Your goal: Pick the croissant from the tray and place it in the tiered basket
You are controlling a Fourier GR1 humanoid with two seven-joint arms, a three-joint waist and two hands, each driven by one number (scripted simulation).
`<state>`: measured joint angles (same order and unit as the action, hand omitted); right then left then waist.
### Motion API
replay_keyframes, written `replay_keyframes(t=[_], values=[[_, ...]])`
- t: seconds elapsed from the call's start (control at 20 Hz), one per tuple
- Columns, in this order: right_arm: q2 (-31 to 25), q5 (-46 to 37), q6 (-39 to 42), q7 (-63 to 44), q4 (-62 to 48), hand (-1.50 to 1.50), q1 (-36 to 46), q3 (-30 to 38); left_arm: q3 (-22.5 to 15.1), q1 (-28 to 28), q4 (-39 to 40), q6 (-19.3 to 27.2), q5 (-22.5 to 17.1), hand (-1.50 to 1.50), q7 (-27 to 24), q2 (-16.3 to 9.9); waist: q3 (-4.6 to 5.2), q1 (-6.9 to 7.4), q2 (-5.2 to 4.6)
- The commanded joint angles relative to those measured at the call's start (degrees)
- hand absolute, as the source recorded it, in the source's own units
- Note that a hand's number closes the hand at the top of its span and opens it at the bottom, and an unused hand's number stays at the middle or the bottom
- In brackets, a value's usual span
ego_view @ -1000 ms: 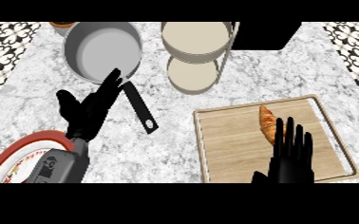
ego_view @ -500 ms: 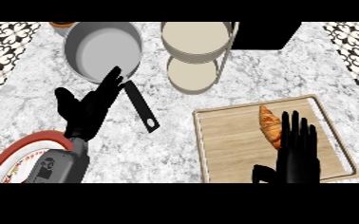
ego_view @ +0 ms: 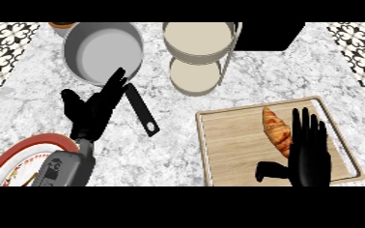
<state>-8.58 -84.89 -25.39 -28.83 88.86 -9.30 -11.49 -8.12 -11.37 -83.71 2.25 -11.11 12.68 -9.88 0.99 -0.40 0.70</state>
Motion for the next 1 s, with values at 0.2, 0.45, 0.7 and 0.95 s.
replay_keyframes(t=[0.2,0.45,0.7,0.95], values=[[0.59,0.49,-4.67,2.66,-15.89,-1.50,10.12,4.45,0.18,-1.94,0.72,0.44,1.25,0.00,1.44,1.35,-1.05,0.80,-0.91],[1.08,1.61,-5.05,8.77,-14.78,1.50,6.97,0.38,1.62,3.00,-0.17,-3.98,-0.52,0.00,-1.78,-1.14,-1.02,0.89,-0.75],[-0.43,1.39,-7.80,11.30,-21.98,1.50,11.62,4.07,3.00,1.05,-2.08,-3.09,-1.05,0.00,1.22,-1.02,-1.05,0.95,-0.83],[3.01,-0.82,-11.09,10.92,-18.18,1.50,9.97,1.79,2.34,-0.94,0.09,-1.83,1.13,0.00,0.22,0.97,-1.01,0.42,-0.74]])
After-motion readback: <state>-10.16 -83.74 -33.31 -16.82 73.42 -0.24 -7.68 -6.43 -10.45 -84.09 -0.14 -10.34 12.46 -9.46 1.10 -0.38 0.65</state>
